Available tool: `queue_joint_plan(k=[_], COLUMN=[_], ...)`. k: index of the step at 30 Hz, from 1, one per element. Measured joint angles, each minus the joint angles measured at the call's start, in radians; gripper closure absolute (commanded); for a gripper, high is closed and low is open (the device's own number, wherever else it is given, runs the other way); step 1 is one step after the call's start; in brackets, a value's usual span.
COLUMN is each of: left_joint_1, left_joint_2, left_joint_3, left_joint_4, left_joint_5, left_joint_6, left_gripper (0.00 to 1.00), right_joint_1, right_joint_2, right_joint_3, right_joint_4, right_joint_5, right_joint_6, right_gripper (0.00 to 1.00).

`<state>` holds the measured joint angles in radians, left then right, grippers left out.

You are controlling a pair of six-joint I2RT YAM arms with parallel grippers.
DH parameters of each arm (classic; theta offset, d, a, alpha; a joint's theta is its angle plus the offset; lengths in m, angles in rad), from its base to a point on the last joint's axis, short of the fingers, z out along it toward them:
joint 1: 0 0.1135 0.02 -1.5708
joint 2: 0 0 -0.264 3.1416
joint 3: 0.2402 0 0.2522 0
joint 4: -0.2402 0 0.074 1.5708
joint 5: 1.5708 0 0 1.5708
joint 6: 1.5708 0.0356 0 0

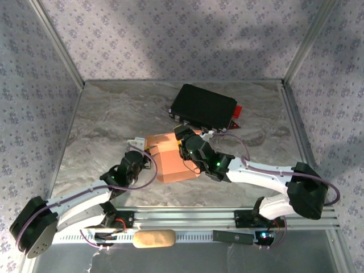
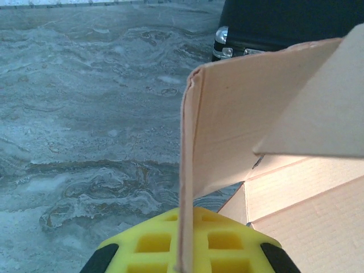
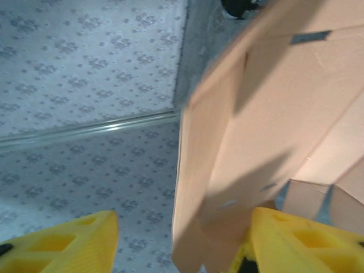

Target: Fold the paper box

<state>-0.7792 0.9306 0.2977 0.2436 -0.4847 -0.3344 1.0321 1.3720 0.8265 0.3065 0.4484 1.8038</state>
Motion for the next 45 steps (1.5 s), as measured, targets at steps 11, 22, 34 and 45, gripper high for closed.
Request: queue_joint_plan(k=[11,22,34,45], left_joint_1=[-0.001,-0.003,-0.006,-0.044], left_joint_2=[-0.011,-0.011,0.015,0.014], left_joint_3=[0.000,0.000,0.016,0.021], left_joint_4=[-0.029,-0.043,-0.120,-0.166], left_joint_5=[-0.003,-0.002,-0.016,-0.063], left_joint_6=[-0.008,-0.023,-0.098,-0.180], left_gripper=[0.98,0.98,1.00,1.00], right_joint_1=[-0.067,-0.092,-0.093,-0.091], right_joint_2=[0.130,0.168,0.174,0.282], right_joint_3=[0.016,0.045,0.049,0.048], right_joint_4=[0.125,0.154,0.135,0.312], right_joint_5=[-0.043,-0.085,-0.093,-0.097], right_joint_6=[0.070,0.036,-0.065,-0.092], right_gripper=[0.61,0.67,0.58,0.53])
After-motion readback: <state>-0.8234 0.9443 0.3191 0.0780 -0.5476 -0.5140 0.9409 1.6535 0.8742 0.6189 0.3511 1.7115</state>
